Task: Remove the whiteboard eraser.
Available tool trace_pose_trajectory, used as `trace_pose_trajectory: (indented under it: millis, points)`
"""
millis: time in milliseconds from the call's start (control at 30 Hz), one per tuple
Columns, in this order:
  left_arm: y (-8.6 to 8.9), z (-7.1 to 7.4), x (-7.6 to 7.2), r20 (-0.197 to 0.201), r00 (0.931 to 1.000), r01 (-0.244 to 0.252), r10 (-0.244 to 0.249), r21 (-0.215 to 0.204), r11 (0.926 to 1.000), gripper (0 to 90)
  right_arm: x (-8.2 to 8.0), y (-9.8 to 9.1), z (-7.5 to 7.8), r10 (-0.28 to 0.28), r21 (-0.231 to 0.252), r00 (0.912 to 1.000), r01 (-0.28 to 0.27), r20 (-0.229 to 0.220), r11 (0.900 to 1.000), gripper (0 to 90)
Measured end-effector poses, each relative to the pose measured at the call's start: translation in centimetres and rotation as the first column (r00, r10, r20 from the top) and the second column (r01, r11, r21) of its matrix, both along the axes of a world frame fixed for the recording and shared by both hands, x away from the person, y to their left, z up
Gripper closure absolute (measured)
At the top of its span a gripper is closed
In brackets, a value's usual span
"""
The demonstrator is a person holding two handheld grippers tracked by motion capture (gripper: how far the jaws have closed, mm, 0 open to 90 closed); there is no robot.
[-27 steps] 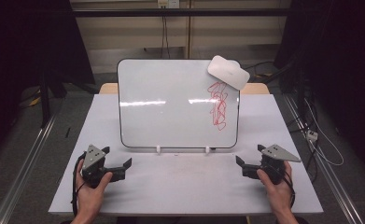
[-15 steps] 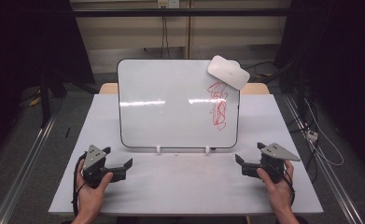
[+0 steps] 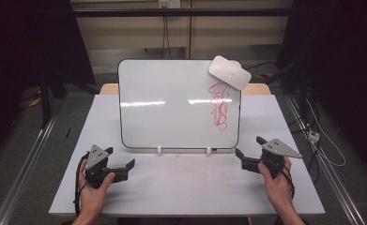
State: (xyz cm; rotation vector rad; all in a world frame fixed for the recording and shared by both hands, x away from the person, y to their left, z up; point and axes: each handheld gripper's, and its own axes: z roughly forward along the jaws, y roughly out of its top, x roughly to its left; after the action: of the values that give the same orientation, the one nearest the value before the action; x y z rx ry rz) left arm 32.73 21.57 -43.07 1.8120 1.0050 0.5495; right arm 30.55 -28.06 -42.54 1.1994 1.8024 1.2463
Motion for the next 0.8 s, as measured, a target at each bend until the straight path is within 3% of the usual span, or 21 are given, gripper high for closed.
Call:
trace_pose_trajectory:
  millis: [67,133,233,367,533,767,800]
  points:
    - [0.0,0.0,0.1,-0.002,1.0000,0.005,-0.005,-0.003,1.0000,5.7,0.3,0.2,0.6,0.027,-0.009,0.9996,-0.027,-0.004,0.9996,6.2]
    - [0.0,0.1,0.1,0.000,1.0000,0.008,-0.008,-0.001,1.0000,5.7,0.8,0.3,1.4,0.062,0.032,0.9981,-0.062,-0.001,0.9975,3.4]
    - [0.0,0.1,0.1,0.000,0.9999,0.012,-0.012,-0.004,0.9999,5.7,1.8,0.6,2.4,0.060,-0.018,0.9978,-0.060,0.027,0.9980,5.4]
    - [0.2,0.1,0.1,-0.001,0.9999,0.011,-0.011,-0.003,0.9999,5.7,2.8,0.8,3.2,0.086,-0.008,0.9947,-0.086,0.057,0.9963,4.0]
    - [0.3,0.1,0.1,0.001,0.9999,0.013,-0.013,-0.006,0.9999,5.7,4.7,1.2,5.1,0.102,-0.066,0.9918,-0.097,0.077,0.9931,6.9]
    - [0.3,0.1,0.1,-0.004,0.9999,0.013,-0.013,0.003,0.9999,5.7,6.5,1.0,7.5,0.100,-0.087,0.9890,-0.091,0.109,0.9920,6.4]
    - [0.2,0.0,0.1,-0.004,0.9999,0.011,-0.011,-0.006,0.9999,5.7,7.3,0.8,8.4,0.102,-0.099,0.9872,-0.090,0.123,0.9910,7.2]
